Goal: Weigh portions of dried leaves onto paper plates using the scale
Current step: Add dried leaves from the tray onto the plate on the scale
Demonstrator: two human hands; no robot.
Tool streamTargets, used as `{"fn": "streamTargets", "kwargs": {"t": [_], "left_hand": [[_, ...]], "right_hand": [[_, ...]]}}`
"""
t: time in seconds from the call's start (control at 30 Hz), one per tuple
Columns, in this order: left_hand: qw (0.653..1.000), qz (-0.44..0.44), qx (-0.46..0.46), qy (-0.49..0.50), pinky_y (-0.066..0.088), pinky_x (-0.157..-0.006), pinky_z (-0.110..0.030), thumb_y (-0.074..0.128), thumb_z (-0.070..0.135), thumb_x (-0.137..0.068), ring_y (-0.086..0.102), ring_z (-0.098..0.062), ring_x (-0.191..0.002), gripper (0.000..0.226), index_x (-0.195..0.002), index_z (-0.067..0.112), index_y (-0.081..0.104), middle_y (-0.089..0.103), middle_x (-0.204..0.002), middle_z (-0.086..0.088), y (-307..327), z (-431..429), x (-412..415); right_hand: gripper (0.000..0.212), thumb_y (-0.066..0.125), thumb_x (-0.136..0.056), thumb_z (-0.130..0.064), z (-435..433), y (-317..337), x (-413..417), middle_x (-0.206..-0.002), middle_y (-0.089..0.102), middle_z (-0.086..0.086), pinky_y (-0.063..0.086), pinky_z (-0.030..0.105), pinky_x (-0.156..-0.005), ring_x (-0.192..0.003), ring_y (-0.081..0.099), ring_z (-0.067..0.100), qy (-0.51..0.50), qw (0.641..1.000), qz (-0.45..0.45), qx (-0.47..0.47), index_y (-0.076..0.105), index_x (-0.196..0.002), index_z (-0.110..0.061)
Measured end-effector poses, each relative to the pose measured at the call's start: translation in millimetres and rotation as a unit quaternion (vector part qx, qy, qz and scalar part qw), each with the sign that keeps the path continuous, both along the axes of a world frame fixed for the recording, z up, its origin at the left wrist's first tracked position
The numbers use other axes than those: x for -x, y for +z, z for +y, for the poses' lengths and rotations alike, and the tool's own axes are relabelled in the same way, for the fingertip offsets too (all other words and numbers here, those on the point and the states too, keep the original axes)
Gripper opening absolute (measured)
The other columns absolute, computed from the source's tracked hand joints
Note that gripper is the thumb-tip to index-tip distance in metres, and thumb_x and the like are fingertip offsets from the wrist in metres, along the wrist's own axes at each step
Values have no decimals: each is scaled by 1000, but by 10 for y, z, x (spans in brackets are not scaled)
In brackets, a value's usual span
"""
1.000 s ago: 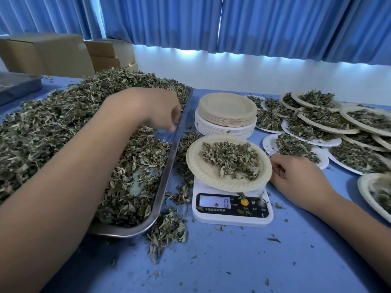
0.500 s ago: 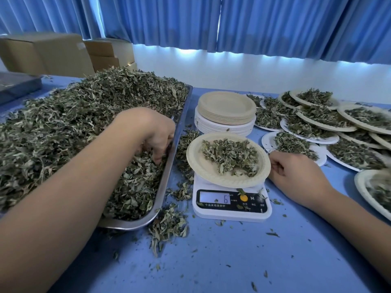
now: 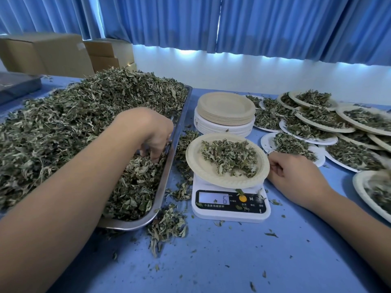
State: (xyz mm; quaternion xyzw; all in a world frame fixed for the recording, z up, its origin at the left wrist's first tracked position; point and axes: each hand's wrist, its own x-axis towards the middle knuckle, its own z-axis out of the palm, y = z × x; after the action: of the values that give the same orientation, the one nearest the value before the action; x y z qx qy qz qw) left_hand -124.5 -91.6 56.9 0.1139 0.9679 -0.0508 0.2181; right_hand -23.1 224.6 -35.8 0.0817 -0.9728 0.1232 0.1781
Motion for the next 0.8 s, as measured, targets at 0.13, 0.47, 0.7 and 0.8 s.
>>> {"fn": "streamTargets", "kwargs": {"t": [0.13,0.47,0.7,0.8], "left_hand": [[1000,10,-29,-4,59,-58,-32,80,1,-79,66,-27,-65,22,-90,-7,64,70,-89,-15,10,-17,19],[987,129,-96,-20,47,-57,-27,82,7,-79,66,-15,-64,9,-83,9,74,71,-77,0,338,-33,-53],[945,183,-259,-78,51,-55,-22,86,12,-78,67,-7,-59,12,-81,21,78,74,-70,5,469,-29,-77],[866,227,-433,-104,54,-61,-18,85,10,-79,64,0,-60,12,-86,18,79,75,-73,2,428,109,-103]], "right_hand": [[30,57,-88,-31,-4,7,-3,-53,45,-3,39,36,-51,-53,47,20,-1,1000,-4,1,42,-66,-18],[29,51,-86,-36,-6,17,-12,-52,45,-2,40,37,-51,-53,47,21,6,1000,-4,4,41,-66,-17],[30,53,-87,-35,-3,16,-6,-52,44,-2,39,36,-51,-52,46,21,4,1000,-8,5,41,-66,-17],[29,51,-86,-36,-5,16,-9,-52,45,-2,36,35,-51,-52,47,21,5,1000,-9,9,42,-66,-17]]}}
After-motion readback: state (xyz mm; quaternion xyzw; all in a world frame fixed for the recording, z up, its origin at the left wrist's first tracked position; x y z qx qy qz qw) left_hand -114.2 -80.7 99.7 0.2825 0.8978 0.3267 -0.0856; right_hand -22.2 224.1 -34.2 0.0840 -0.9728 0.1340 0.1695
